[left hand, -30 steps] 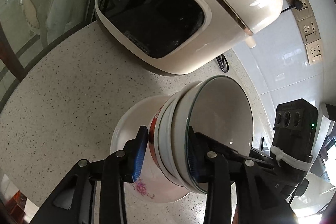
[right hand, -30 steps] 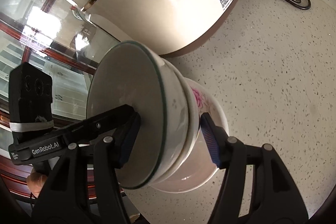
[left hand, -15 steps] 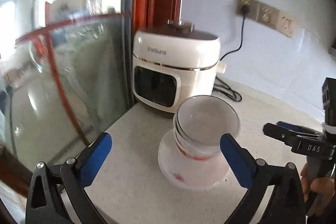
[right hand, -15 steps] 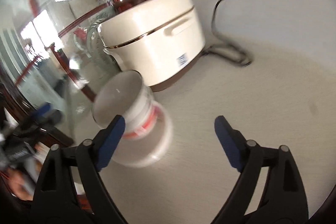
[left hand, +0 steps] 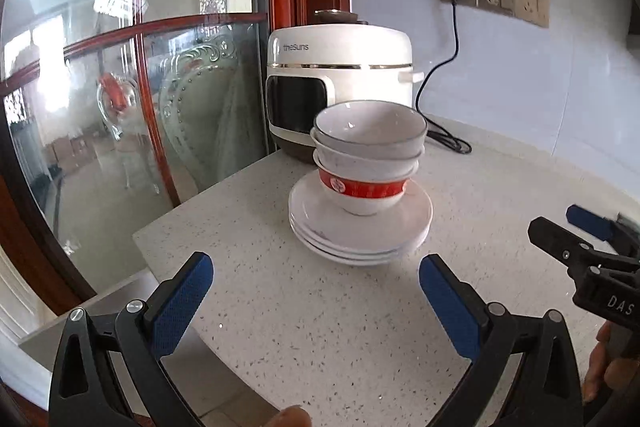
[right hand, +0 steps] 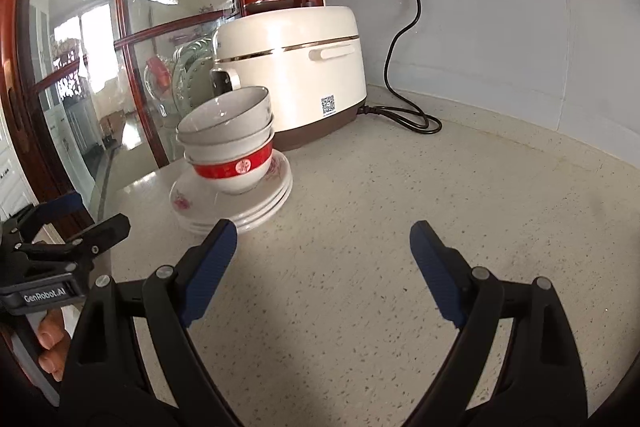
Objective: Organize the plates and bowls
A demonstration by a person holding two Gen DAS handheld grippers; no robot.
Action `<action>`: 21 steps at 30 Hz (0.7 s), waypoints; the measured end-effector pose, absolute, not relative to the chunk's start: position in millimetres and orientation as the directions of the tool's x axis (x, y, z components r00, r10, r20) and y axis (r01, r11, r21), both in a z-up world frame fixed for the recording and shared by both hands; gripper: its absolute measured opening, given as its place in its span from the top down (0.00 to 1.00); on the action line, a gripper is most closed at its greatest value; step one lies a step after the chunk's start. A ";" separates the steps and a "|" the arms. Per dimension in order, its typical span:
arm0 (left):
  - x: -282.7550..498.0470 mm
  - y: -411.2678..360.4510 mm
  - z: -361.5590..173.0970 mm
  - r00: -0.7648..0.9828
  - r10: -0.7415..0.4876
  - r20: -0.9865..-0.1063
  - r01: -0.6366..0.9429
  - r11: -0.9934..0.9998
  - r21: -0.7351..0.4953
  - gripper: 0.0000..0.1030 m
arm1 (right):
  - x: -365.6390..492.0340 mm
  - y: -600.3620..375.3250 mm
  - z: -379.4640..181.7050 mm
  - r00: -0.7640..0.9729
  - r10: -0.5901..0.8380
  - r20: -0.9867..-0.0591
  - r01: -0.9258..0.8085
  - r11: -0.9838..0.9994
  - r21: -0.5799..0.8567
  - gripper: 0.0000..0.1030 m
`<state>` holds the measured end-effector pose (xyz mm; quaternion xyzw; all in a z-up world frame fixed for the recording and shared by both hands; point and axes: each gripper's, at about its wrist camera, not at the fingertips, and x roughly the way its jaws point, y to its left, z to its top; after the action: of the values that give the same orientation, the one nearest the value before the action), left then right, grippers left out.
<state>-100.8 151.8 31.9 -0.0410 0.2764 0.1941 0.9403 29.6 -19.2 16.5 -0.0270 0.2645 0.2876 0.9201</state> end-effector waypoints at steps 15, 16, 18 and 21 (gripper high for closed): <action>-98.7 146.8 20.8 0.757 0.332 -0.564 -0.379 0.925 0.035 0.00 | 24.8 -14.9 9.9 0.681 0.522 -0.513 -0.563 0.822 0.088 0.13; -98.2 147.7 20.4 0.757 0.328 -0.565 -0.377 0.926 0.034 0.00 | 24.5 -14.8 9.9 0.681 0.523 -0.513 -0.565 0.820 0.086 0.13; -97.4 148.8 19.1 0.755 0.323 -0.570 -0.374 0.927 0.030 0.00 | 24.2 -14.6 9.9 0.680 0.524 -0.513 -0.567 0.819 0.086 0.12; -96.8 149.7 18.2 0.757 0.318 -0.571 -0.369 0.929 0.028 0.00 | 24.2 -15.2 9.7 0.680 0.524 -0.513 -0.566 0.820 0.088 0.12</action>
<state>-96.8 149.7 18.2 -0.0430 0.2967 0.1836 0.9362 24.2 -15.2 9.7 -0.0391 0.2675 0.2977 0.9156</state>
